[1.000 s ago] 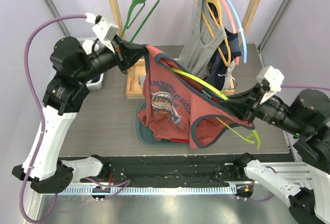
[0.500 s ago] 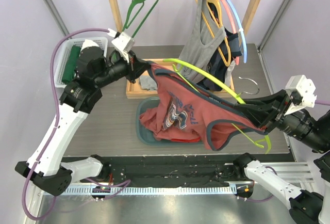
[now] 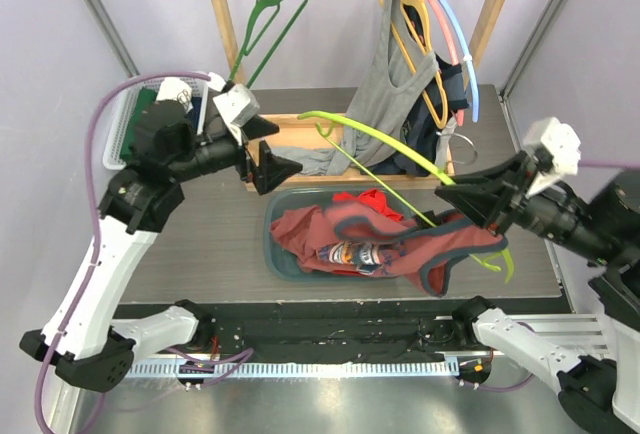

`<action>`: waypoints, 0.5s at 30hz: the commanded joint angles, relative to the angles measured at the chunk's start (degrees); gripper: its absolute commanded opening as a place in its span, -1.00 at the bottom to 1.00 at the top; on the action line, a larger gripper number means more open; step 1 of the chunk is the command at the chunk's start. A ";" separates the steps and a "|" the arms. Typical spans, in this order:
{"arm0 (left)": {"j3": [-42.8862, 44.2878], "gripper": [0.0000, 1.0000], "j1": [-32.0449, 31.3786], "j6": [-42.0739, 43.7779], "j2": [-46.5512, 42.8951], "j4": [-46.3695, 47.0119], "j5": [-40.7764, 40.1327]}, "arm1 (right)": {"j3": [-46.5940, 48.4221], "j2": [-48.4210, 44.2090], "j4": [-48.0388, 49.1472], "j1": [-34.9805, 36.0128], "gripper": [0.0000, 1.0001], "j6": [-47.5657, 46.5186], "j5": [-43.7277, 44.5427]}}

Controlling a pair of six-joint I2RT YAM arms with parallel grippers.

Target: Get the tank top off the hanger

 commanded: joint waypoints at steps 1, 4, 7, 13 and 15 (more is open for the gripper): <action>15.09 0.99 0.24 12.58 -0.32 -8.27 6.12 | 2.95 6.83 6.03 0.19 -0.98 -0.90 -3.45; 22.14 0.99 0.15 16.45 0.65 -13.72 7.43 | 4.62 10.35 5.77 0.19 -0.98 -1.60 -6.17; 24.63 0.99 0.24 17.35 1.35 -14.61 9.45 | 6.11 13.78 4.89 0.19 -0.98 -2.04 -9.42; 22.26 0.99 0.15 19.63 3.90 -13.74 14.91 | 8.66 18.18 3.57 0.89 -0.98 -2.92 -15.92; 21.38 1.00 0.15 20.95 5.22 -13.30 14.82 | 9.45 18.98 3.22 1.33 -0.98 -3.18 -16.63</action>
